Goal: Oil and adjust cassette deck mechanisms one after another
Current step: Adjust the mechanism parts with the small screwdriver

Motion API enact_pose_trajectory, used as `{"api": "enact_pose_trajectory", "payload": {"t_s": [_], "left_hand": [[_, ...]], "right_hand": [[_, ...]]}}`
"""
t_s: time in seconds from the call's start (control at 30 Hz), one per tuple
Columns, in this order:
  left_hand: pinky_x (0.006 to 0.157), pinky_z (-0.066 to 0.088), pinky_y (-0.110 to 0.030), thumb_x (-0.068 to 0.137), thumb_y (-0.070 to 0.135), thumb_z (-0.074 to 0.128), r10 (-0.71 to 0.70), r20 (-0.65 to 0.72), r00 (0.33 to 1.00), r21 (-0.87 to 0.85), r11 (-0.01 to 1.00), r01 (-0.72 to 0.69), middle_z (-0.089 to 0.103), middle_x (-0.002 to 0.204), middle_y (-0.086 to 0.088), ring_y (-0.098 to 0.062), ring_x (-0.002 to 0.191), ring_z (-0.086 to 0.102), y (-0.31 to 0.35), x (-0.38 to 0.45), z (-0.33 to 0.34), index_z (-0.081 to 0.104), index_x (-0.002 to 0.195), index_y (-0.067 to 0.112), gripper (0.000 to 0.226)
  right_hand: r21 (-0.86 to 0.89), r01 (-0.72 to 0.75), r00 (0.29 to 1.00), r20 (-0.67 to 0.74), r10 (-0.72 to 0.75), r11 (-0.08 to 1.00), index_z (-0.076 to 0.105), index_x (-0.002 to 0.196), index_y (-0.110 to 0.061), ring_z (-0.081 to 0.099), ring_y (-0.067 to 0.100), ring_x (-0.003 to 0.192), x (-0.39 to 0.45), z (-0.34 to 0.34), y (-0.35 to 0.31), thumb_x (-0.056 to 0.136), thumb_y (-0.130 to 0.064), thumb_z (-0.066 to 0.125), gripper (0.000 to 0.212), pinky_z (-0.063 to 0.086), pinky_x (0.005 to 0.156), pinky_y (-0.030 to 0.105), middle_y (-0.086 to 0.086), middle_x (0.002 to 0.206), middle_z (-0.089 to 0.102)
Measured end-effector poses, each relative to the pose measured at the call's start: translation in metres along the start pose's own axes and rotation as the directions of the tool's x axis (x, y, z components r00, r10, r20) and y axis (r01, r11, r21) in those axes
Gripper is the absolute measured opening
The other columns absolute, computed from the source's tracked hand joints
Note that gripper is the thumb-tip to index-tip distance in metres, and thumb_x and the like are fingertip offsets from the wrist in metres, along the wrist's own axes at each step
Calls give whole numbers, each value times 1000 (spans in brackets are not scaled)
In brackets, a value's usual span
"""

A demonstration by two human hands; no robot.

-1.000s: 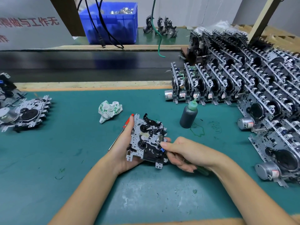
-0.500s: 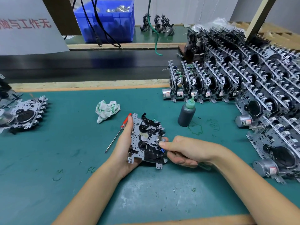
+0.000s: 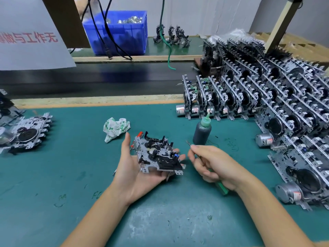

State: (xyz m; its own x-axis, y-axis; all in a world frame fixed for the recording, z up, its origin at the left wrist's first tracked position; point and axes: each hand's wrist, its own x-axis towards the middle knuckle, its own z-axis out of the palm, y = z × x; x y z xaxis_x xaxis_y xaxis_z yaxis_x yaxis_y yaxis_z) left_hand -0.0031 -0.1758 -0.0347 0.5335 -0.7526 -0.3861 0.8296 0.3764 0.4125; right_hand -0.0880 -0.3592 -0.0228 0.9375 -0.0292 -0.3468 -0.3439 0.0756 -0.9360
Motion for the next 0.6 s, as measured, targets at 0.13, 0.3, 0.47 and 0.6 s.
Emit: {"api": "enact_pose_trajectory", "payload": {"t_s": [0.13,0.3,0.47,0.6], "left_hand": [[108,31,-53,64,74,56,6,42,999,-134,991,0,46,132,-37,-52,119,48,1,0,-3,45,131,-9,107],[105,36,-57,69,80,49,-8,90,996,-133,991,20,42,137,-35,-49,123,46,0,0,-4,56,121,-10,105],[98,41,-61,72,80,47,-13,139,990,-154,987,35,39,136,-36,-52,123,43,-1,-4,1,58,117,-13,104],[94,39,-68,73,77,48,-6,146,989,-218,975,38,43,133,-39,-58,119,44,-1,-7,5,46,131,-9,104]], "right_hand": [[-43,-41,998,-39,40,998,49,72,-11,22,7,26,-1,0,1,101,-28,36,35,14,35,10,3,42,46],[-80,-43,999,-37,40,996,48,73,-10,25,7,24,-1,2,0,101,-27,35,35,14,32,11,4,49,57],[-107,-67,998,-30,64,992,51,72,-12,25,8,25,0,4,1,101,-29,35,38,15,31,11,5,41,47],[-116,-66,998,-15,65,991,52,68,-11,26,8,24,-2,6,-1,101,-30,35,41,15,30,12,4,38,46]]}}
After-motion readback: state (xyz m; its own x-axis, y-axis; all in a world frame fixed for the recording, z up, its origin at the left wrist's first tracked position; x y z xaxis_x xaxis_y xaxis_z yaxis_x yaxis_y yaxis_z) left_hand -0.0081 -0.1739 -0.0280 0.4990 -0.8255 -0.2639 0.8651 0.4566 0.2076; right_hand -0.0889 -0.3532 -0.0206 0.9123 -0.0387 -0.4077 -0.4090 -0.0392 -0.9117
